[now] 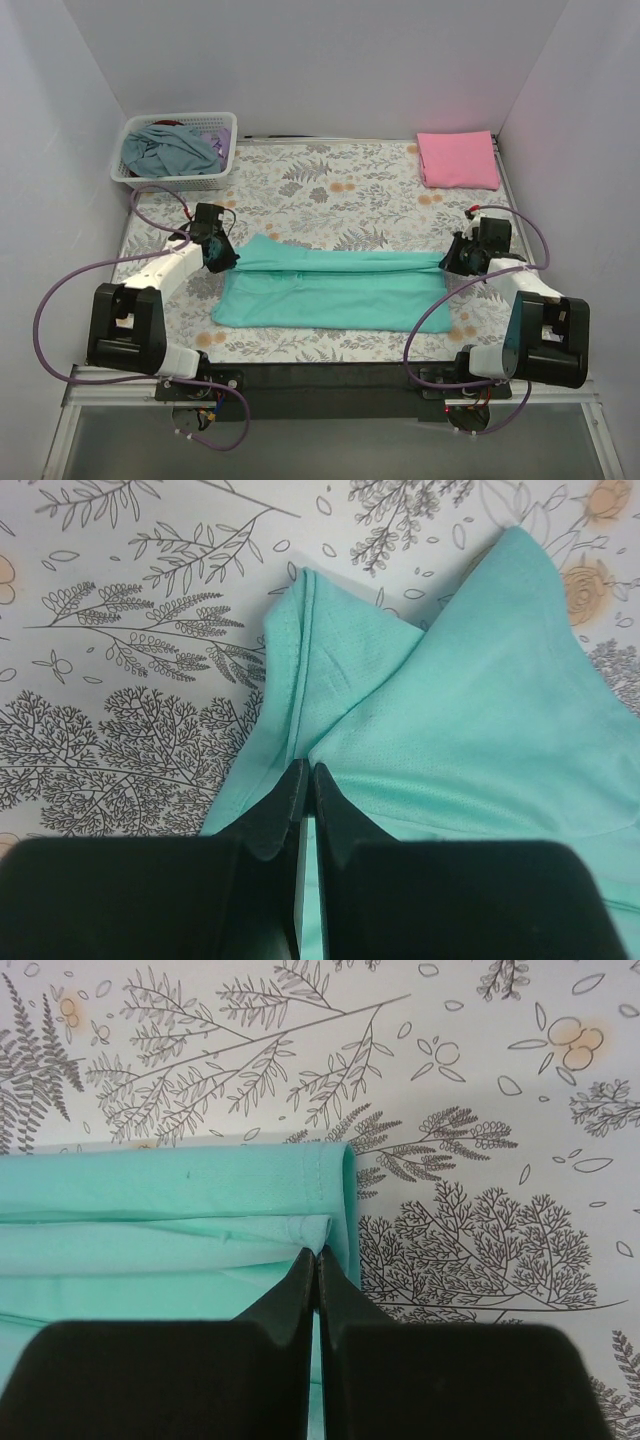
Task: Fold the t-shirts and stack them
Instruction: Fold the tshirt
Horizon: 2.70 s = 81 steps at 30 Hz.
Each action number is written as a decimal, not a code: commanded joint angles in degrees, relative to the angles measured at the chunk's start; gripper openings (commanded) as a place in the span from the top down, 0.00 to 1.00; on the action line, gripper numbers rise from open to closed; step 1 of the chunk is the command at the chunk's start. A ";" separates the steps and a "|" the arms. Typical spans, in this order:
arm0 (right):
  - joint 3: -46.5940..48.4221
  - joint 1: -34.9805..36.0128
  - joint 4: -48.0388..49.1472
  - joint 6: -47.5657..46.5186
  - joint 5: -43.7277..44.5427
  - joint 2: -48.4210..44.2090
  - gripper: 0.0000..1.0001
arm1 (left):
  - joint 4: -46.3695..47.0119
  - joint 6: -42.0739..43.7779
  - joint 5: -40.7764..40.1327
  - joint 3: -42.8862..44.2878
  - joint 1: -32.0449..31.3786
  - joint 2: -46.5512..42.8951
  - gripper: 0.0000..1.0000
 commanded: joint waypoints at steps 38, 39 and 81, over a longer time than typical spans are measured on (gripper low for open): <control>-2.44 14.97 -7.45 8.39 2.00 -18.22 0.40 | 0.45 8.14 -8.45 18.72 -8.56 13.30 0.43; -2.70 15.59 -7.36 8.47 1.92 -18.40 0.40 | 0.54 8.41 -9.24 19.26 -8.56 14.62 0.43; -3.24 20.08 -7.98 5.31 -3.88 -22.53 0.41 | -4.29 4.64 4.20 10.66 -10.58 1.90 1.00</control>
